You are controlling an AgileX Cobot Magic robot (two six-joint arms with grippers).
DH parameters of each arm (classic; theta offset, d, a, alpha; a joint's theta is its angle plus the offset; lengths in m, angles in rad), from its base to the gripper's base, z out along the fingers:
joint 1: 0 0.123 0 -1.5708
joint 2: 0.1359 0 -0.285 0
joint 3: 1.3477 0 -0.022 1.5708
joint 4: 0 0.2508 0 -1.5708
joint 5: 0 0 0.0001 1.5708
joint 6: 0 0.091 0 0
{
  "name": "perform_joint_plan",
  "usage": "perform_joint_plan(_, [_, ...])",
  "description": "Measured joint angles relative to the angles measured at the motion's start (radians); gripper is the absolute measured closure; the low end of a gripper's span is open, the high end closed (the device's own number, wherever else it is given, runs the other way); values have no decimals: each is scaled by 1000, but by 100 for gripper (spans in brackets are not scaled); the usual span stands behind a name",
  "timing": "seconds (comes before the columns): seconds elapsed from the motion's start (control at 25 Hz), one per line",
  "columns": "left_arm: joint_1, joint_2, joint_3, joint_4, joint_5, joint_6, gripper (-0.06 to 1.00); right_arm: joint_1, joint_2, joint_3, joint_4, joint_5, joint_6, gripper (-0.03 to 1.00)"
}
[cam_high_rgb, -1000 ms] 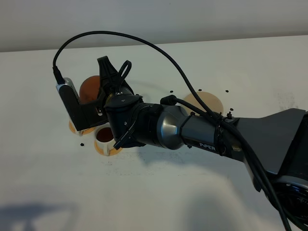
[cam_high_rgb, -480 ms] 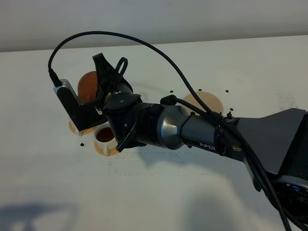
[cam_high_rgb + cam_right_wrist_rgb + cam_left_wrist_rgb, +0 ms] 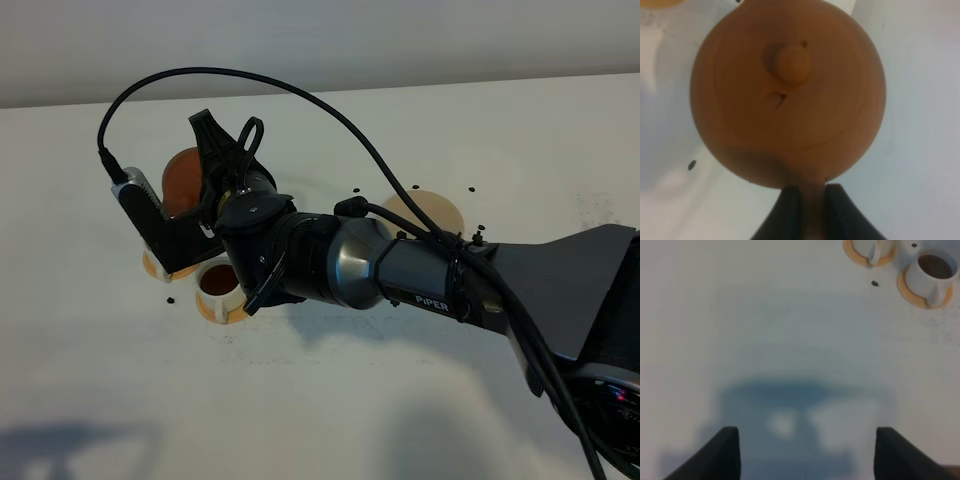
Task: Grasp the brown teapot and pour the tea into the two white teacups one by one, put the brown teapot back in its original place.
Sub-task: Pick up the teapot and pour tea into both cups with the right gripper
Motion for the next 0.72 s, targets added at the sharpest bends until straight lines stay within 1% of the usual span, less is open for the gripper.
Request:
perform_joint_plan(0.2, [0, 0, 0, 0, 0, 0, 38, 0, 0, 0, -34, 15, -1, 85])
perform_joint_plan(0.4, [0, 0, 0, 0, 0, 0, 38, -2, 0, 0, -40, 18, -24, 85])
perform_joint_plan(0.72, [0, 0, 0, 0, 0, 0, 38, -10, 0, 0, -43, 30, -29, 85])
